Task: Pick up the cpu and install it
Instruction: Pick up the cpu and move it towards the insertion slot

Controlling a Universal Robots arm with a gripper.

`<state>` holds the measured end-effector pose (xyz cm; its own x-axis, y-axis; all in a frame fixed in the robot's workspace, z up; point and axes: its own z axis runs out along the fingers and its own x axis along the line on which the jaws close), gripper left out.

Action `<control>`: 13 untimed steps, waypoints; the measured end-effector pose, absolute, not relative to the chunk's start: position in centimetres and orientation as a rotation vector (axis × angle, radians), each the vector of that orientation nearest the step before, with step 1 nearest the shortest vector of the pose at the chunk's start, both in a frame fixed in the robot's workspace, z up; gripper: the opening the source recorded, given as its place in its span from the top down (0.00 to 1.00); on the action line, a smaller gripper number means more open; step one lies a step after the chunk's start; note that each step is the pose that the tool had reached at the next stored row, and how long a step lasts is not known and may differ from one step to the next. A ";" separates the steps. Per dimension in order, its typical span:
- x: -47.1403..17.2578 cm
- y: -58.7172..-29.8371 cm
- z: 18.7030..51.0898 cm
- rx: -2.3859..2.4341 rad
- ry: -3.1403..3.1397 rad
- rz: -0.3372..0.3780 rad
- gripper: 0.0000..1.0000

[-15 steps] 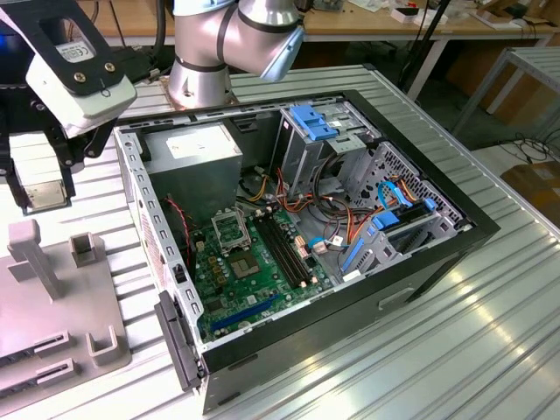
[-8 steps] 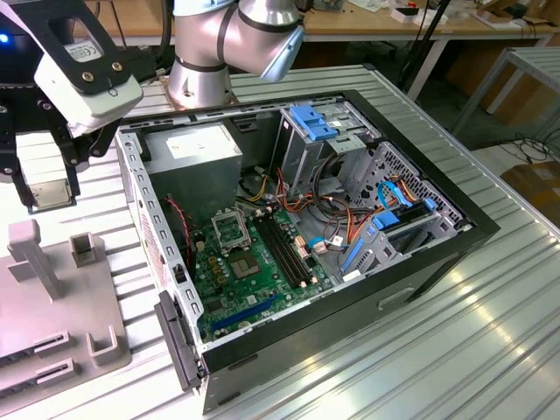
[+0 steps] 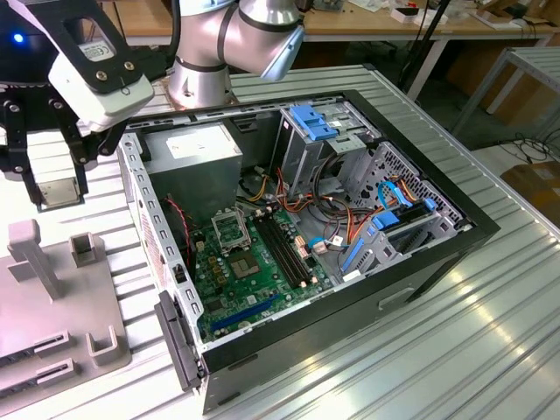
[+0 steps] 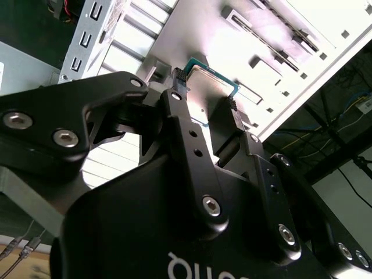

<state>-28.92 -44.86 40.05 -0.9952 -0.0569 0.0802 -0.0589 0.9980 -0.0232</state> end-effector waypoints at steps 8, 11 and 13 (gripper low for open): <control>-28.3 -44.9 40.1 0.089 -3.061 0.039 0.59; -28.0 -44.9 40.1 0.089 -3.060 0.039 0.59; -27.8 -44.9 40.1 0.089 -3.060 0.039 0.59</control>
<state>-27.80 -44.86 40.06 -0.9952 -0.0569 0.0802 -0.0589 0.9980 -0.0232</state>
